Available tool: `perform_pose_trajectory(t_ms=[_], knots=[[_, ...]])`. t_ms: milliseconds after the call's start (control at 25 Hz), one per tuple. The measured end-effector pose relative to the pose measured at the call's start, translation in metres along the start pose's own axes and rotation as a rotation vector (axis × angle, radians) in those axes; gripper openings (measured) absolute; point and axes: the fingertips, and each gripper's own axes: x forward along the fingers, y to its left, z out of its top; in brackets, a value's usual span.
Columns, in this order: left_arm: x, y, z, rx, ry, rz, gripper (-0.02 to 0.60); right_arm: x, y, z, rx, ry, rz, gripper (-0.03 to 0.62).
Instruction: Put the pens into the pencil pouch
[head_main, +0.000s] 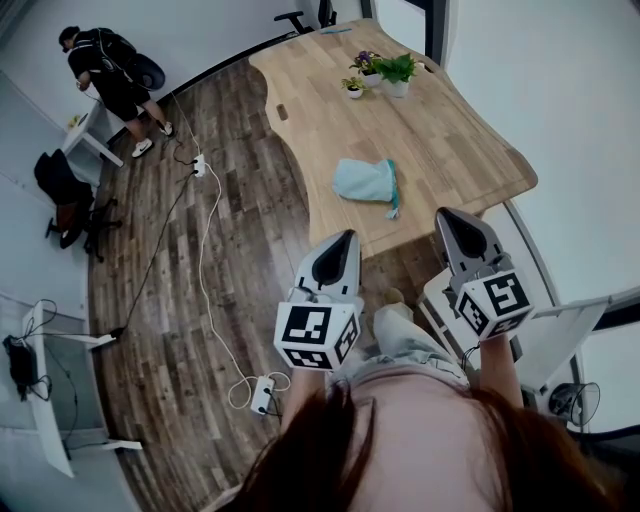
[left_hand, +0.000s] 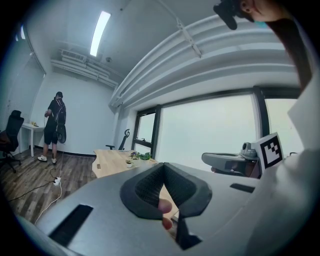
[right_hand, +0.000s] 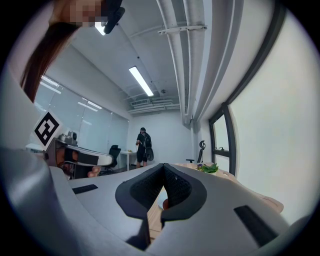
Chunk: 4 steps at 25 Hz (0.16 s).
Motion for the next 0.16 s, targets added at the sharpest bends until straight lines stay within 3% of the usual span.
perform_pose_trajectory(t_ms=[160], knots=[[-0.0005, -0.0003, -0.0016, -0.002, 0.004, -0.006, 0.003, -0.0005, 0.0033, -0.0026, -0.002, 0.001, 0.007, 0.000]])
